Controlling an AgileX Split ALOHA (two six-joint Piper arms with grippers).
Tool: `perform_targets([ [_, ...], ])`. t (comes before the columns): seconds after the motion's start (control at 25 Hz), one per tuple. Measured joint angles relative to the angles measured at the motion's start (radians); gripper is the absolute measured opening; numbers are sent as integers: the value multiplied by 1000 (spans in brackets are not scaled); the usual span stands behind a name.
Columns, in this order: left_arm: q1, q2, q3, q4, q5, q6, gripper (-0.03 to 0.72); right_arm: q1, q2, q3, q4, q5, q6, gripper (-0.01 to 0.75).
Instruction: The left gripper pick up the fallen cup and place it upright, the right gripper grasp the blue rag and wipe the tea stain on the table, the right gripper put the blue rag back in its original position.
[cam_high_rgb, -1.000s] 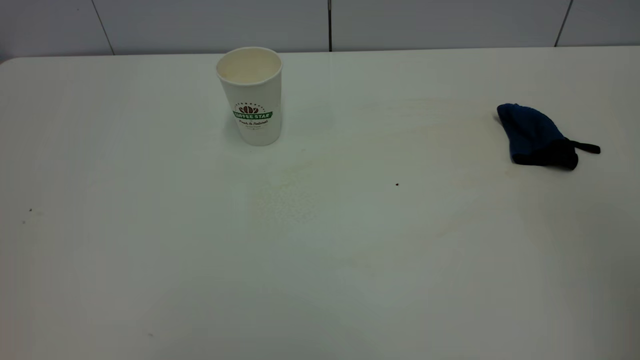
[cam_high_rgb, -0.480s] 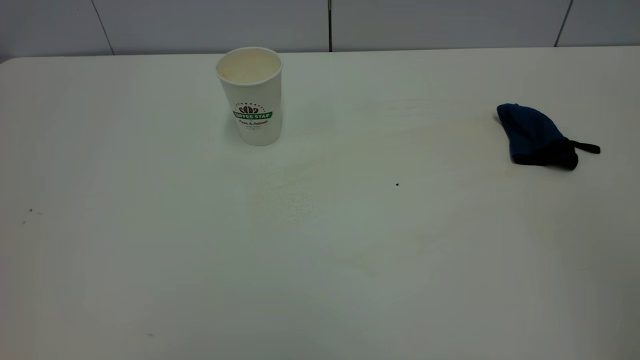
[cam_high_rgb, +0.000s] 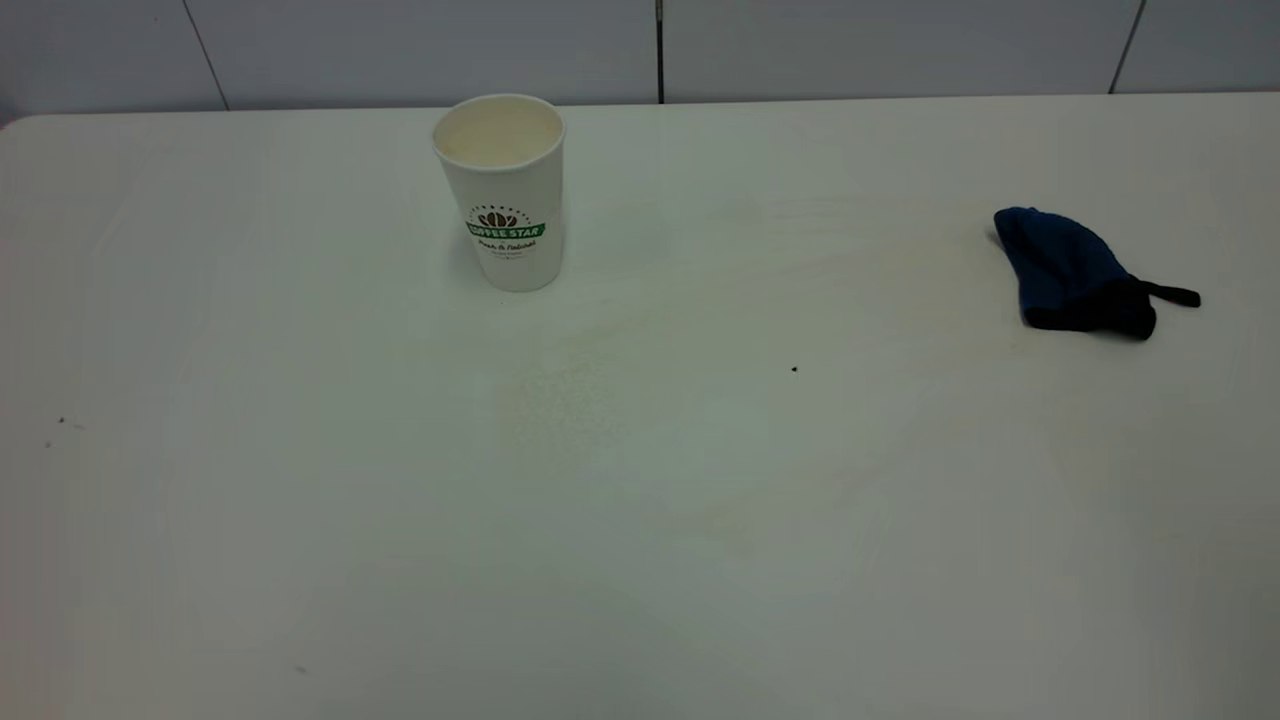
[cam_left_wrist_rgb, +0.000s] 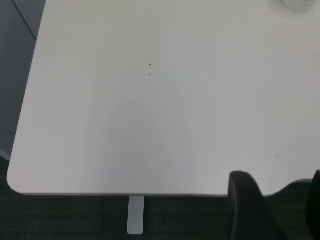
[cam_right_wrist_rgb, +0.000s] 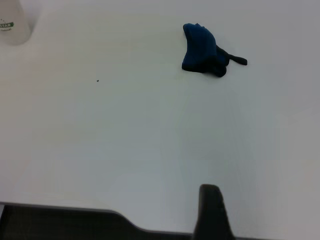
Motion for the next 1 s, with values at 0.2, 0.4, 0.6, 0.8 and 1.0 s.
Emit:
perform_targets([
  [0.2,0,0,0,0,0,-1,326,0,-1,0,0,0,0,582],
  [0.4,0,0,0,0,0,-1,326,0,-1,0,0,1,-1,582],
  [0.6,0,0,0,0,0,-1,326,0,-1,0,-2,1,-3,582],
  [0.8,0,0,0,0,0,-1,326,0,-39,0,-26,2,5,581],
  [1.0,0,0,0,0,0,-1,326,0,-50,0,-78,5,53,580],
])
